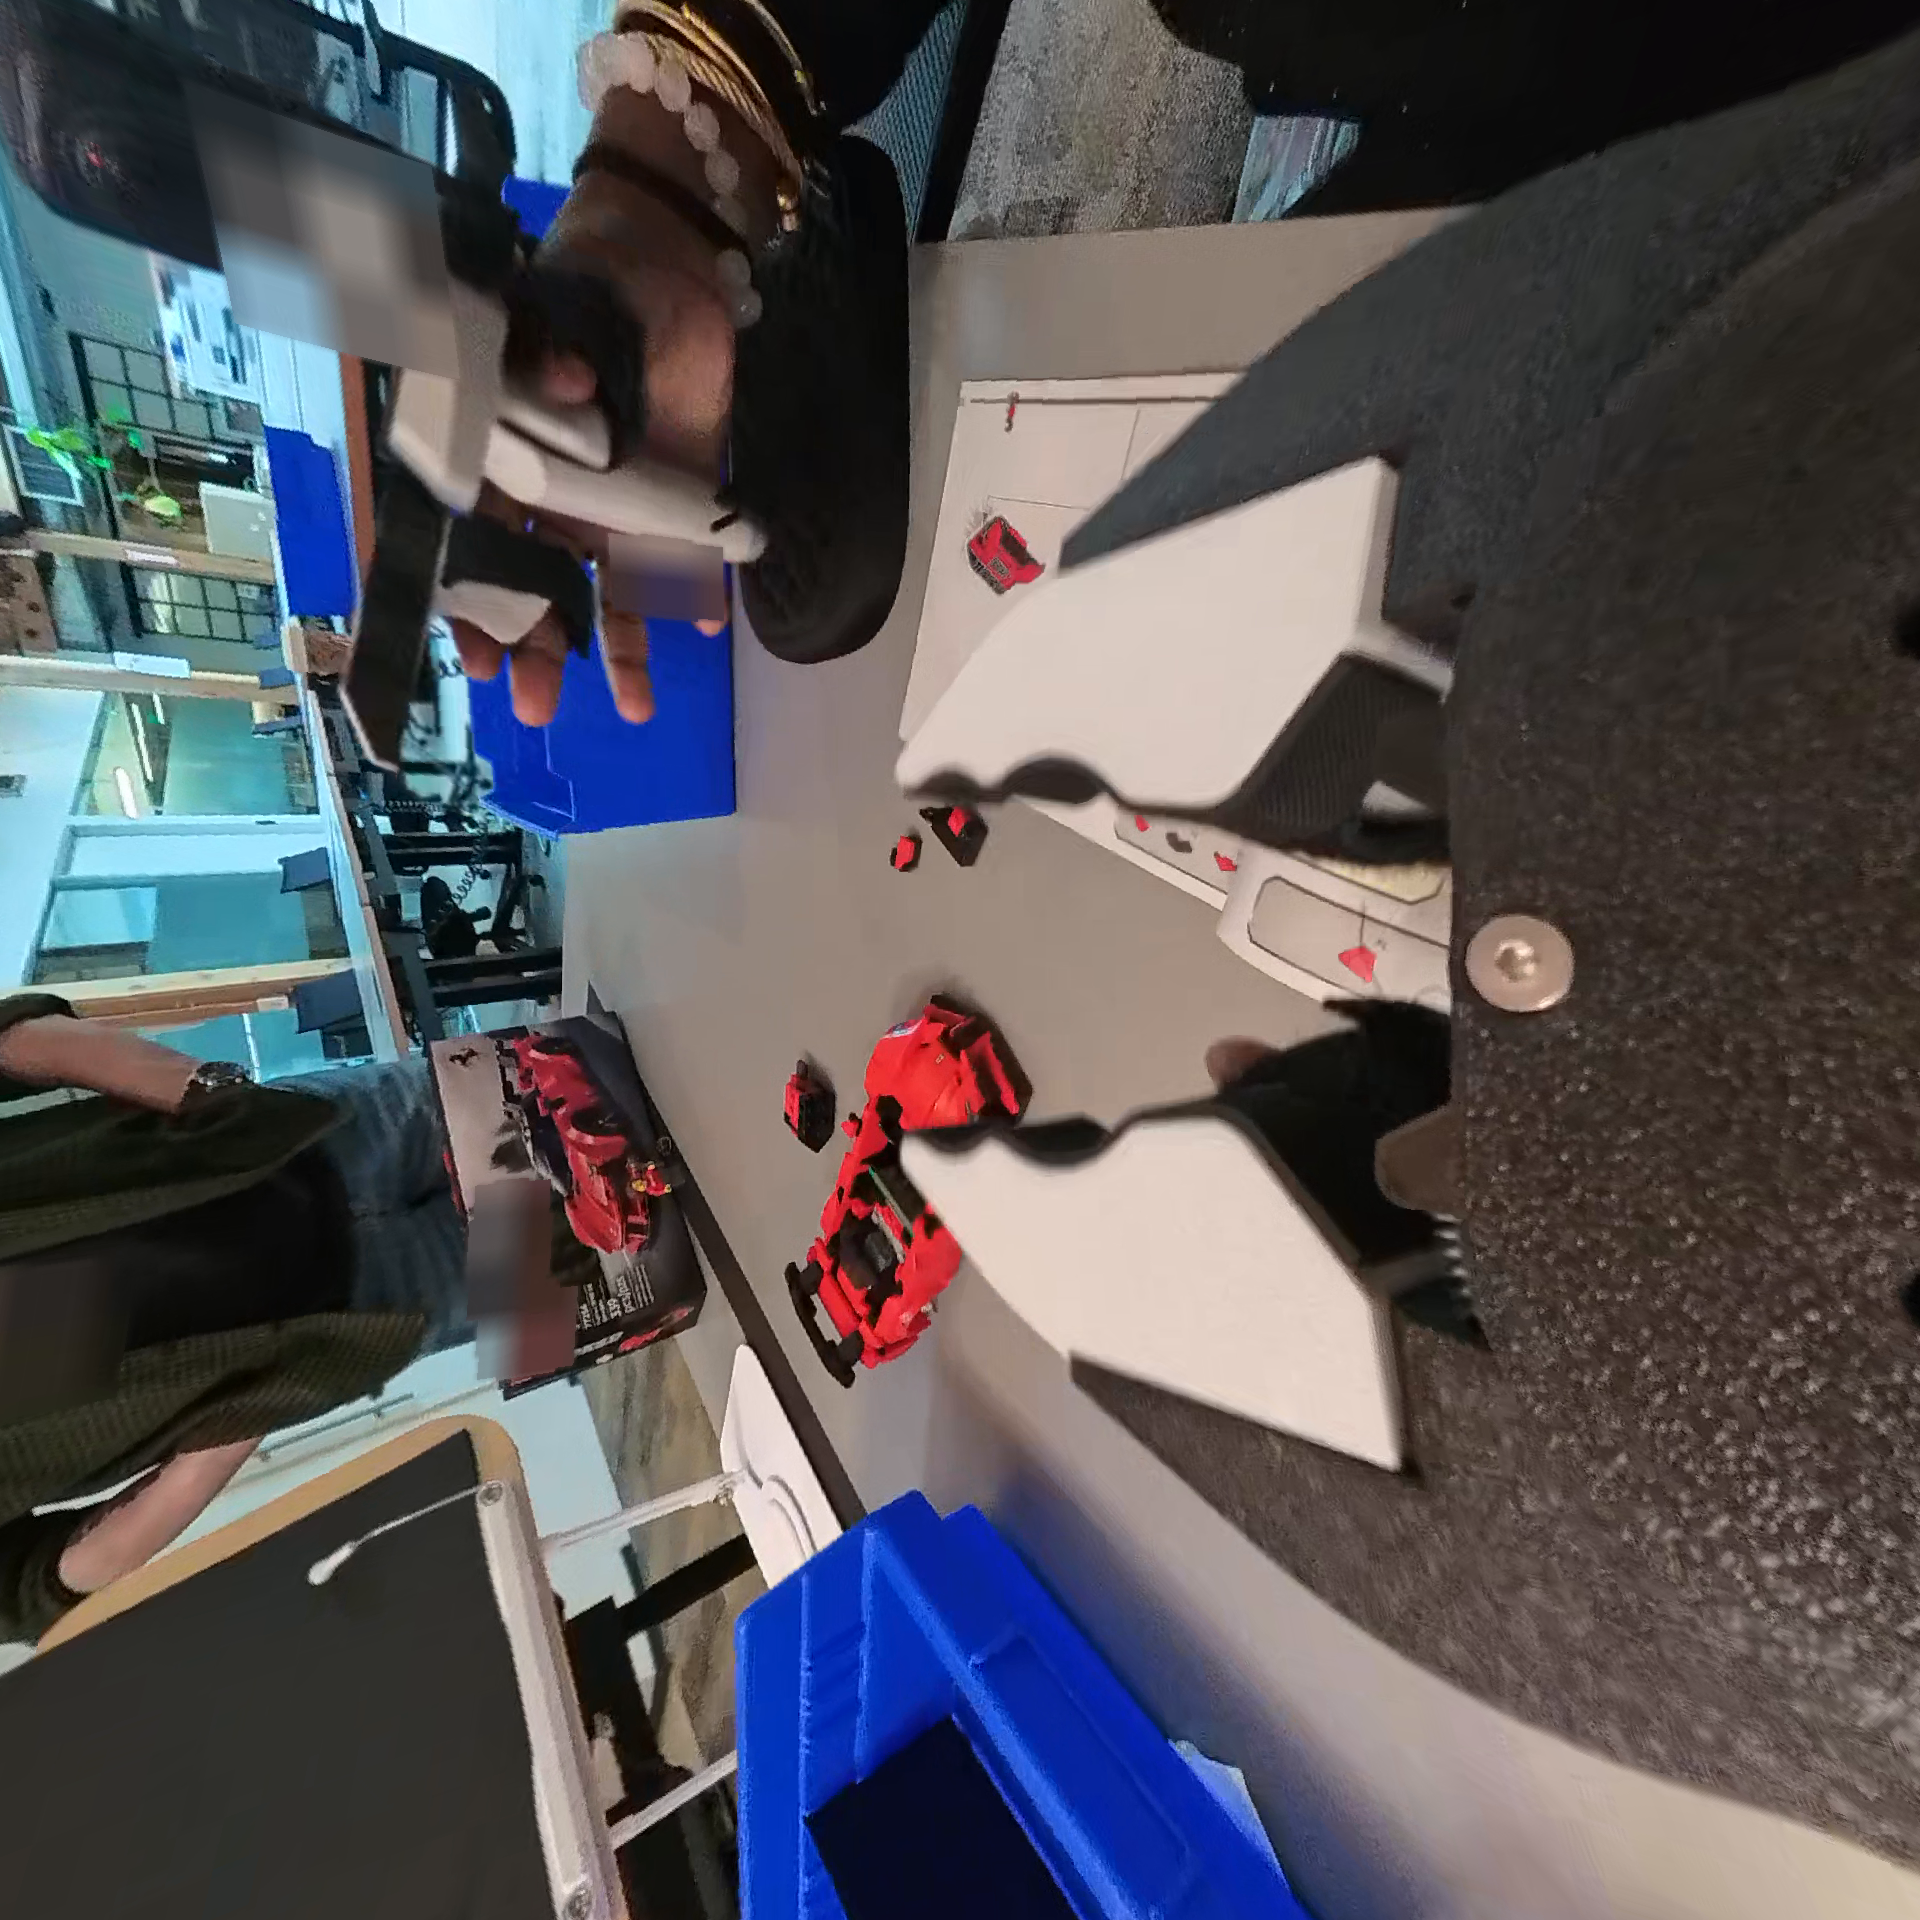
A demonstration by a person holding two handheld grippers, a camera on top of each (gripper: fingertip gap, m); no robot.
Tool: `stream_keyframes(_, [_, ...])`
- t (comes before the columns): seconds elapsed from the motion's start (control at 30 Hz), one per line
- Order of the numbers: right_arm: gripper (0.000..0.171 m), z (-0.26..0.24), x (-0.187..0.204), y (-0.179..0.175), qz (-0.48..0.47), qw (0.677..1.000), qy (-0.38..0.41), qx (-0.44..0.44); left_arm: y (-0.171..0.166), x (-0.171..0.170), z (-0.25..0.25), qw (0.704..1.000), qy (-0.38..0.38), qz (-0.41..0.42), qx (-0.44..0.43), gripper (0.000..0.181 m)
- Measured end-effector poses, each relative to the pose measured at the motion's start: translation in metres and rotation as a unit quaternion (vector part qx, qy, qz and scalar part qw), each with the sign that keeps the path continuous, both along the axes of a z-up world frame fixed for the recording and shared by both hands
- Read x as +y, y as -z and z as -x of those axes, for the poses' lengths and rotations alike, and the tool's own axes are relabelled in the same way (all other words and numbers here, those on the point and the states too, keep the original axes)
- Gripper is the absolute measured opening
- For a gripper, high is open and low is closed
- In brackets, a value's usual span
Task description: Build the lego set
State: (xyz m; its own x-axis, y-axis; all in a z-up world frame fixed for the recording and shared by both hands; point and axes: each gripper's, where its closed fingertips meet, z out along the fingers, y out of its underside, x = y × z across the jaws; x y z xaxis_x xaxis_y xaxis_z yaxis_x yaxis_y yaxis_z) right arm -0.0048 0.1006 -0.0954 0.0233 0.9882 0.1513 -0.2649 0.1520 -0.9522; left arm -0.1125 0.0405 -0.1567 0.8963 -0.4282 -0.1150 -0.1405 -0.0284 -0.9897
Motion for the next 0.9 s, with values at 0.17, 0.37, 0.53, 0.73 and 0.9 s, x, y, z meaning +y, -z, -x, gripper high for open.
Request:
stream_keyframes(0.17, [0.000, -0.007, 0.003, 0.017, -0.030, 0.996, 0.010, -0.089, 0.004, -0.010, 0.004, 0.999, 0.020, 0.029, 0.000, 0.000])
stream_keyframes(0.37, [0.024, -0.012, -0.022, 0.081, -0.007, 0.955, -0.051, -0.291, 0.009, -0.023, 0.002, 0.995, 0.056, 0.076, -0.012, 0.005])
stream_keyframes(0.53, [0.000, -0.015, -0.049, 0.117, -0.053, 0.925, -0.094, -0.365, 0.039, -0.031, -0.008, 0.990, 0.058, 0.120, 0.050, 0.012])
stream_keyframes(0.73, [0.000, -0.011, -0.057, 0.149, -0.078, 0.900, -0.099, -0.418, 0.060, -0.035, -0.001, 0.983, 0.037, 0.150, 0.099, 0.000])
stream_keyframes(0.9, [0.006, -0.013, -0.058, 0.143, -0.053, 0.911, -0.125, -0.391, 0.045, -0.044, 0.040, 0.991, -0.006, 0.122, 0.059, 0.000])
